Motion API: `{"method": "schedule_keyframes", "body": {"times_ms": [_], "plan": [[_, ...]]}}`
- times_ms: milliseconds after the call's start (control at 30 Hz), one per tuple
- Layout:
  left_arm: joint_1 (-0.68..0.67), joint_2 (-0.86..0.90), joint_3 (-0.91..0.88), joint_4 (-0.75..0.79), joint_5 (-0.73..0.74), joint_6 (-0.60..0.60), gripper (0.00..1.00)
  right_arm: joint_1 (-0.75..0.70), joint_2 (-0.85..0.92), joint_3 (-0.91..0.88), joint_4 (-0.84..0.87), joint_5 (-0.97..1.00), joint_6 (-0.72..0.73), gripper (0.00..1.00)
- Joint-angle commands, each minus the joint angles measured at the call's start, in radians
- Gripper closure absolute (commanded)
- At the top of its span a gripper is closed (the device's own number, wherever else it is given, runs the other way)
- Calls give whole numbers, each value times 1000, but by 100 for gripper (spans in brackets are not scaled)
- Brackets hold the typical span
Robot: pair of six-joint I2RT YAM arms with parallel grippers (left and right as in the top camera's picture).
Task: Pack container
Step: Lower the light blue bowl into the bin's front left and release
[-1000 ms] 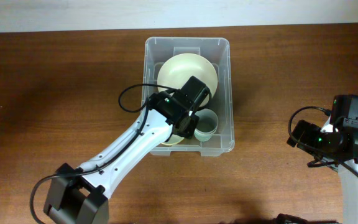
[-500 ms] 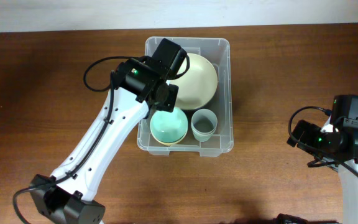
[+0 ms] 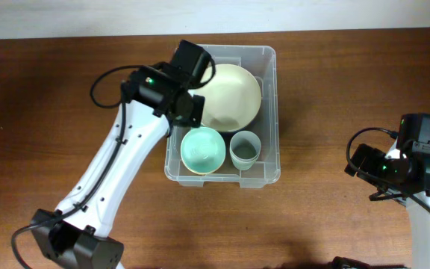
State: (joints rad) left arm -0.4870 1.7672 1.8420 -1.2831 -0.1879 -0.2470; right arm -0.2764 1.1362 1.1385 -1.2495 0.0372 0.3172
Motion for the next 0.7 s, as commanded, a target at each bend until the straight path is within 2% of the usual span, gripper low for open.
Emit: {"method": "schedule_keyframes", "body": {"times_ms": [0, 333, 667], "plan": [[-10, 15, 10, 47, 16, 5, 99, -5, 2, 13, 5, 12, 1, 1], [-14, 219, 10, 67, 42, 14, 100, -5, 47, 13, 6, 12, 1, 1], [-14, 261, 10, 81, 42, 14, 99, -5, 49, 13, 8, 13, 1, 1]]}}
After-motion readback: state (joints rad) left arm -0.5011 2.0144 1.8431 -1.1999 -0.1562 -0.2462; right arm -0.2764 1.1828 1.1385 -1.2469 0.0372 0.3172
